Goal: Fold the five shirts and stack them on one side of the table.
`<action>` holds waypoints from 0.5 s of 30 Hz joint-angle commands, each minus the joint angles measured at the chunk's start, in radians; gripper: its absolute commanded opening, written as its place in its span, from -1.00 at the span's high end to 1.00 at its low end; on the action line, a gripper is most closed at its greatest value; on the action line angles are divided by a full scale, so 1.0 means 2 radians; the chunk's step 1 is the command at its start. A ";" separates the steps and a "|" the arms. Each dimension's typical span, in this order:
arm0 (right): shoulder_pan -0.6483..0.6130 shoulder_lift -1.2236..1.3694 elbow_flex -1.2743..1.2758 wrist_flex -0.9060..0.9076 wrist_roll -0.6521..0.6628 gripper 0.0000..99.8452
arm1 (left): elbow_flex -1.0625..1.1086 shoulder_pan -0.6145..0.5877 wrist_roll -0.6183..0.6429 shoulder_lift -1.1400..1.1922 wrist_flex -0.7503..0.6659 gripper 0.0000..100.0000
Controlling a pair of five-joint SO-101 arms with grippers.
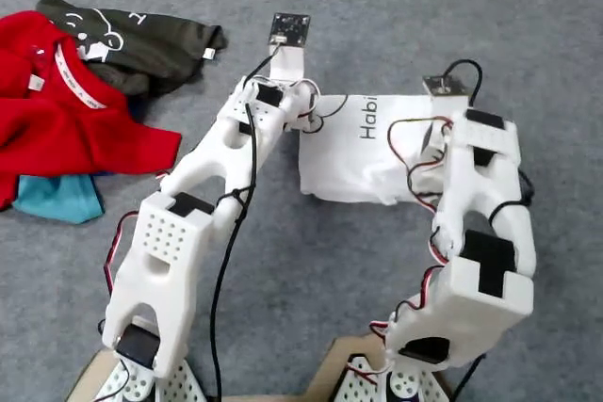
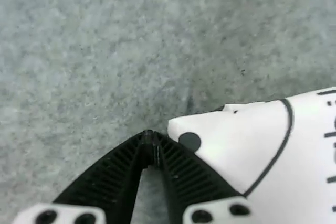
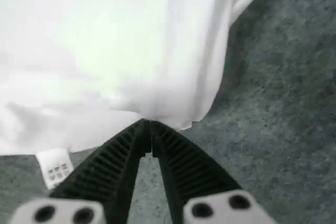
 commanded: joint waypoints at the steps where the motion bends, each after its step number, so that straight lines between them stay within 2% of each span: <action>1: 0.014 -0.030 -0.006 -0.005 0.004 0.97 | -0.016 0.003 -0.003 -0.003 -0.006 0.94; 12: 0.021 -0.094 -0.086 0.128 0.005 0.97 | -0.023 0.003 -0.003 0.004 -0.004 0.94; 15: 0.035 -0.119 -0.091 0.149 0.005 0.97 | -0.033 0.003 -0.003 0.002 0.025 0.94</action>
